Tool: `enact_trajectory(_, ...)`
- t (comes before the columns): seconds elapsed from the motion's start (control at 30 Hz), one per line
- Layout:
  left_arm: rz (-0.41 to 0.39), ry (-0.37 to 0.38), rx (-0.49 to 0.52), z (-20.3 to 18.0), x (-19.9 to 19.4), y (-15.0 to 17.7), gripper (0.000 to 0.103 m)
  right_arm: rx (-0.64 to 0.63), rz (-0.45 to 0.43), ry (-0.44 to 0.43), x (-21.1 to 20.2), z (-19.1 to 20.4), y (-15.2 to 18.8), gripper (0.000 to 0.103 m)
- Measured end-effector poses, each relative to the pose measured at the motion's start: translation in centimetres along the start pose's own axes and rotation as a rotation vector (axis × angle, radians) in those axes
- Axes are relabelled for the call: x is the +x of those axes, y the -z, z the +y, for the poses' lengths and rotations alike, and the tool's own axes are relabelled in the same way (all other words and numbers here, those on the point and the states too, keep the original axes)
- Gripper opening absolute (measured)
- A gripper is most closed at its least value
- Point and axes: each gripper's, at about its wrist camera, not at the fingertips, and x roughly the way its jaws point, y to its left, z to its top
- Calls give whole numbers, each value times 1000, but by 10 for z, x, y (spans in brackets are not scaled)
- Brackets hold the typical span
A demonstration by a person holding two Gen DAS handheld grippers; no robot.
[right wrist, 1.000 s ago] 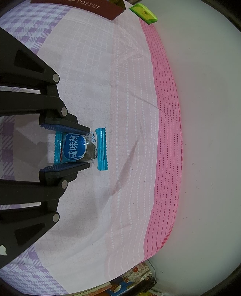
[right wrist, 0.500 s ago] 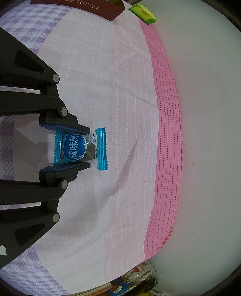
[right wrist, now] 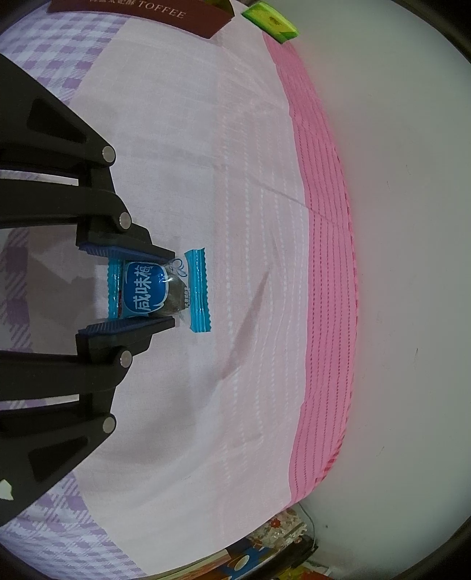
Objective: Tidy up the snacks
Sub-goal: 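Move the left tool back from the tin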
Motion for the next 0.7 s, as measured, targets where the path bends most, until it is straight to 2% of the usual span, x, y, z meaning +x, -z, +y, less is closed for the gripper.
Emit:
enact_trajectory(0.33,-16,-23,-34,7,-1,6,38,4,4,-7,-16,7,-3,26)
enact_trajectory(0.7,-21,-44,-54,18,-2,17,38,-57,-32,-113,-60,54,-11,26)
